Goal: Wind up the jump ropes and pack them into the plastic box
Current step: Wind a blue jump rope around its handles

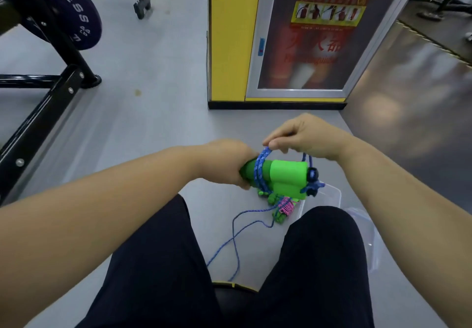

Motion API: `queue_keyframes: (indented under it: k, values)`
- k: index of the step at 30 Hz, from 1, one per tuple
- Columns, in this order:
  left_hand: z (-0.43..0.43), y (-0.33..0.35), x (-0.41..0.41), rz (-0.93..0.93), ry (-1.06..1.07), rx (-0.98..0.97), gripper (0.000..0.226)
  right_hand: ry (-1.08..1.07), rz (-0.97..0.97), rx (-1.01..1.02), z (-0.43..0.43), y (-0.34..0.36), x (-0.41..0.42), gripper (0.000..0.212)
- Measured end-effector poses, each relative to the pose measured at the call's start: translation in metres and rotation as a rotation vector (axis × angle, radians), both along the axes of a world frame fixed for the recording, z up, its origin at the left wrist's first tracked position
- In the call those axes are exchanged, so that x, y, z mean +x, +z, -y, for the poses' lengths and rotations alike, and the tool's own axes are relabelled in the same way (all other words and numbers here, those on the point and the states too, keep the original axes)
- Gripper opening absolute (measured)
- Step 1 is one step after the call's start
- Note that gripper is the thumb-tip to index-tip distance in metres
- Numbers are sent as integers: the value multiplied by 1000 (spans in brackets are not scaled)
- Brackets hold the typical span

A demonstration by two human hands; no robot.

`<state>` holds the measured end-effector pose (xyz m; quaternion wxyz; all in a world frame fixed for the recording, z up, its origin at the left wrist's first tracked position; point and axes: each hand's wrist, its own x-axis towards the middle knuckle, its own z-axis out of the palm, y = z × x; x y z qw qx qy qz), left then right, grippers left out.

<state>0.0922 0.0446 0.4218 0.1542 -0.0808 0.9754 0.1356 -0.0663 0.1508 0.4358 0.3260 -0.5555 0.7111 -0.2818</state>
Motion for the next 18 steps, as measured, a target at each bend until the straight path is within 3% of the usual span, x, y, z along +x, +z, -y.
queue_keyframes:
  k: [2,3,5,8,10,16,18]
  values:
    - [0,4,5,-78,26,142,29,-99,255,39,-11,-20,-5,27]
    - [1,4,7,-106,45,191,30,-213,391,74,-17,-36,-9,45]
    - [2,1,8,-138,102,271,33,-396,525,96,-27,-69,-7,67]
    - [3,-7,7,-147,158,330,54,-213,746,111,-34,-95,8,57]
    - [2,-8,5,-153,152,348,52,-208,839,137,-32,-99,20,58]
    - [20,6,1,-235,402,622,29,-345,647,-13,-35,-104,22,24]
    - [27,14,-1,-232,471,687,25,-290,456,-41,-35,-102,25,18]
